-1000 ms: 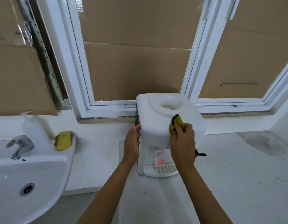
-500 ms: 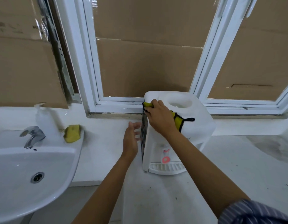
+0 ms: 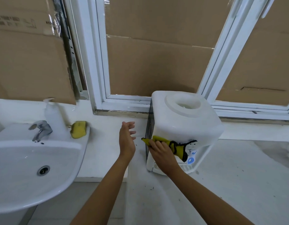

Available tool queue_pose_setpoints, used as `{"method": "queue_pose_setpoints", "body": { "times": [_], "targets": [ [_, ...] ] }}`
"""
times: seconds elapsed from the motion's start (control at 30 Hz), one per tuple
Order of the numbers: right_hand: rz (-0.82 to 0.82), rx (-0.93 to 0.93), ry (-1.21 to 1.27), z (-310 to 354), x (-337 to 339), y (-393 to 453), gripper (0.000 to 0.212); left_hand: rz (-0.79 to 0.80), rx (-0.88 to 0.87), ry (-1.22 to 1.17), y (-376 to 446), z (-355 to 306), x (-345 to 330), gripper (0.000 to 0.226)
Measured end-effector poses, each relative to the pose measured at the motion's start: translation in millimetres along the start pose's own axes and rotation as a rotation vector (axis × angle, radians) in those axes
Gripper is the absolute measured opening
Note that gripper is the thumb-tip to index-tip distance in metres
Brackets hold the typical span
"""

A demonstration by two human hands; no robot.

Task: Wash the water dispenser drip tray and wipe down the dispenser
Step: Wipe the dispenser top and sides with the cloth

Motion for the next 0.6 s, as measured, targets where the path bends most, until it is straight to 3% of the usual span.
{"method": "queue_pose_setpoints", "body": {
  "times": [0.07, 0.17, 0.23, 0.33, 0.6],
  "targets": [
    [-0.007, -0.033, 0.016, 1.8, 2.7, 0.2, 0.041, 0.003, -0.004, 0.001, -0.3, 0.7, 2.2, 0.05],
    [-0.13, -0.228, 0.067, -10.3, 24.8, 7.8, 0.06, 0.0, -0.008, 0.006, 0.8, 1.8, 4.1, 0.048],
    [-0.212, -0.352, 0.054, -22.4, 46.3, 13.3, 0.059, -0.007, -0.01, 0.007, 2.2, 1.1, 4.4, 0.047],
    [-0.256, -0.398, 0.027, -27.0, 59.1, 19.6, 0.052, -0.016, -0.003, 0.001, 4.7, -0.9, 2.0, 0.047],
    [0.15, -0.194, -0.001, 17.6, -34.9, -2.4, 0.053, -0.012, 0.001, -0.001, 9.5, 6.4, 6.2, 0.047]
  ]
}}
Point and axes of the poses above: each hand's wrist, its own y-axis towards the middle knuckle, its own x-axis out of the back of the hand, z = x × y, the point moved 4 cm from there along y, towards the middle knuckle, and after that the axes turned 3 degrees about y, right-handed, at the moved point
